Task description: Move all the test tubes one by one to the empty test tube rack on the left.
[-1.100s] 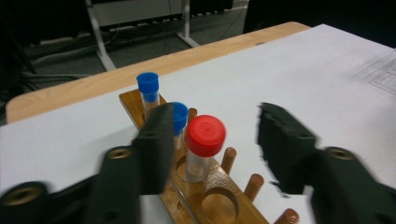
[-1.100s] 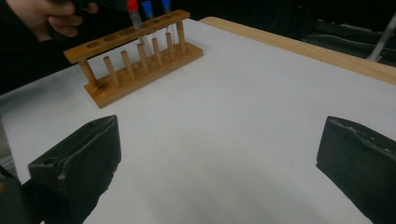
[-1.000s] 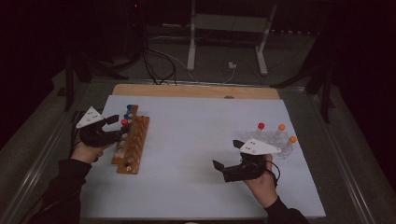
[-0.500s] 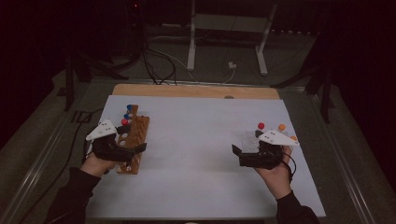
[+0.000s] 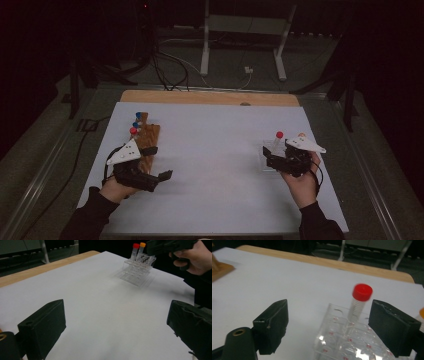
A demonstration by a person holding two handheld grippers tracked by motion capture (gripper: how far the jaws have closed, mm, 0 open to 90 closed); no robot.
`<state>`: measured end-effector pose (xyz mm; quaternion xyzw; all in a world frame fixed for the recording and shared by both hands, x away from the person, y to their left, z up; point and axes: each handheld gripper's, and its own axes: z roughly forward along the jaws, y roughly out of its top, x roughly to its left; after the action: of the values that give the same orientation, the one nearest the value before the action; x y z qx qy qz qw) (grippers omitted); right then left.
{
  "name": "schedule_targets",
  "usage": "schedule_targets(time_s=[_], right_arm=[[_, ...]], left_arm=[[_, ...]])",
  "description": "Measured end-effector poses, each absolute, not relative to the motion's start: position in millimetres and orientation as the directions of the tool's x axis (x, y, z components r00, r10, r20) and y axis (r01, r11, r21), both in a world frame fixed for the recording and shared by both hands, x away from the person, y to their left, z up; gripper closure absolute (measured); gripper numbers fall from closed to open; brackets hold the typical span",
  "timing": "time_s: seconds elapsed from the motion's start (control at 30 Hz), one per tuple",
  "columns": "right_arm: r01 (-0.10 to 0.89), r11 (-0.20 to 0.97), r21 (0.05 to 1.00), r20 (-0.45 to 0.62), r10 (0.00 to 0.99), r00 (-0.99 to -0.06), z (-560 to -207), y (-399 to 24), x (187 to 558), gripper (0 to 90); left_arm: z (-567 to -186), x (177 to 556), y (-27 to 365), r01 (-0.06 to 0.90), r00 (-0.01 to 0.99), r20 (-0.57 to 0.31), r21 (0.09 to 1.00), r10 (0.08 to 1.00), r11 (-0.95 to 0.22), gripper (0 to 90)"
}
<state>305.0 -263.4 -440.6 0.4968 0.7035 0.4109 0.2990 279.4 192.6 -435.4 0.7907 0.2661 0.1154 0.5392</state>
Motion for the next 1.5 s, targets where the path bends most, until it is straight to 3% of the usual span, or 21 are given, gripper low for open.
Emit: schedule_targets(time_s=[0.37, 0.73, 1.1, 1.5], right_arm=[[0.541, 0.154, 0.827, 0.0, 0.962, -0.274, -457.4, -272.7, 323.2, 39.4], [0.561, 0.143, 0.816, -0.019, 0.975, -0.222, -462.6, -276.3, 339.2, 60.8], [0.578, 0.158, 0.801, -0.036, 0.976, -0.216, -465.7, -274.4, 348.6, 73.4], [0.552, 0.179, 0.814, -0.059, 0.972, -0.229, -456.9, -274.3, 344.1, 74.6]], left_arm=[[-437.4, 277.1, 188.1, 0.294, 0.835, -0.108, 0.916, 0.539, -0.273, 3.0], [-437.8, 277.3, 187.7, 0.289, 0.836, -0.098, 0.915, 0.541, -0.281, 3.0], [-438.2, 277.4, 188.5, 0.291, 0.834, -0.1, 0.915, 0.542, -0.279, 3.0], [-439.0, 278.2, 188.2, 0.294, 0.835, -0.102, 0.913, 0.54, -0.282, 3.0]])
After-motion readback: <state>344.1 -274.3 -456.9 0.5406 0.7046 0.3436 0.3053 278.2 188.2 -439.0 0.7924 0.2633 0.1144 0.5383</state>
